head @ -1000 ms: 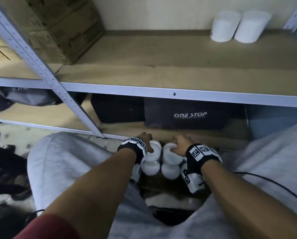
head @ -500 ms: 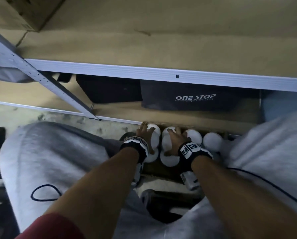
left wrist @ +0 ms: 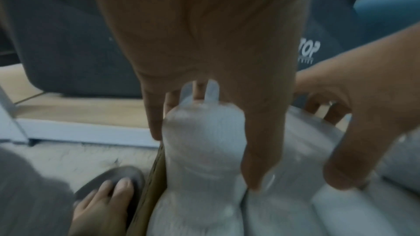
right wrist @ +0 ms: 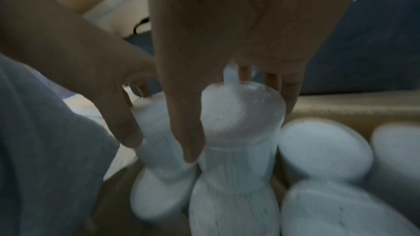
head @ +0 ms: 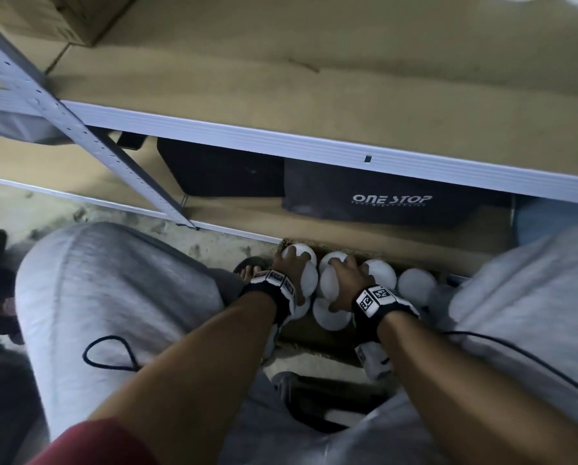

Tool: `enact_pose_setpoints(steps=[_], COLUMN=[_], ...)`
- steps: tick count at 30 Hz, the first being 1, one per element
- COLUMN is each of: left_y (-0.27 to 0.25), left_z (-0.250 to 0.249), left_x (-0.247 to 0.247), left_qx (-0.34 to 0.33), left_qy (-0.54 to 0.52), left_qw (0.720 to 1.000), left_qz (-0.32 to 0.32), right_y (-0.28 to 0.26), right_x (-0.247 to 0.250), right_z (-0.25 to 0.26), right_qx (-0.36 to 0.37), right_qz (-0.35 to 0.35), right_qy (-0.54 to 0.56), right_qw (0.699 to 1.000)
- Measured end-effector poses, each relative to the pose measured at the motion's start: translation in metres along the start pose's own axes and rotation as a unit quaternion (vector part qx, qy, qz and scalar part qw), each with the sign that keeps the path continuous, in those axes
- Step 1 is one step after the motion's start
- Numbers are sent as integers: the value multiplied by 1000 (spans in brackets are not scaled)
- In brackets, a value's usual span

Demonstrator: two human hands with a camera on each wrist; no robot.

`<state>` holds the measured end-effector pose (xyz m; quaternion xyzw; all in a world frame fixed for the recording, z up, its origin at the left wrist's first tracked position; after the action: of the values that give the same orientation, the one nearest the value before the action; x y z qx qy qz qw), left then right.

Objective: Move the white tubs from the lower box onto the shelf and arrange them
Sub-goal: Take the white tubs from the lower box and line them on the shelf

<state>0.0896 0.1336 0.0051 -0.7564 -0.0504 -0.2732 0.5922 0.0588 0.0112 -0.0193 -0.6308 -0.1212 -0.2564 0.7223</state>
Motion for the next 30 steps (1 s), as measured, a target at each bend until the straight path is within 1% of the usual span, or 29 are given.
enact_pose_setpoints(steps=[2, 5, 9, 14, 20, 27, 30], left_y=[-9, -32, -60, -93, -158, -217, -240], left_z=[-2, -9, -16, -17, -26, -38, -42], left_x=[8, 28, 51, 79, 107, 132, 144], left_qx=[-11, -13, -6, -2, -13, -55, -73], left_qy=[-13, -17, -19, 6, 32, 18, 17], left_qw=[1000, 999, 997, 995, 992, 982, 972], left_qz=[-3, -49, -80, -97, -124, -182, -222], right_y=[-8, -17, -55, -108, -164, -232, -258], right_x=[9, 23, 47, 78, 103, 134, 148], right_z=[3, 4, 2, 11, 19, 23, 22], right_qx=[1, 5, 12, 43, 78, 116, 142], right_qz=[-5, -25, -54, -95, -139, -214, -261], right_qy=[-2, -3, 30, -17, -12, -1, 12], right_qw=[1000, 1000, 998, 994, 987, 970, 955])
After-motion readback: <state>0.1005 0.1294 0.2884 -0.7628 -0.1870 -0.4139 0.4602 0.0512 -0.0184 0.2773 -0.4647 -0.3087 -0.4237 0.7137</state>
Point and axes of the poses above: each hand's wrist, its own y-axis towards the middle knuckle, its own x-axis out of the back of the hand, z = x × y, the point moved 6 cm from there along y, towards the middle knuckle, and after that the axes turned 15 degrees about z, right-handed, at the moved point
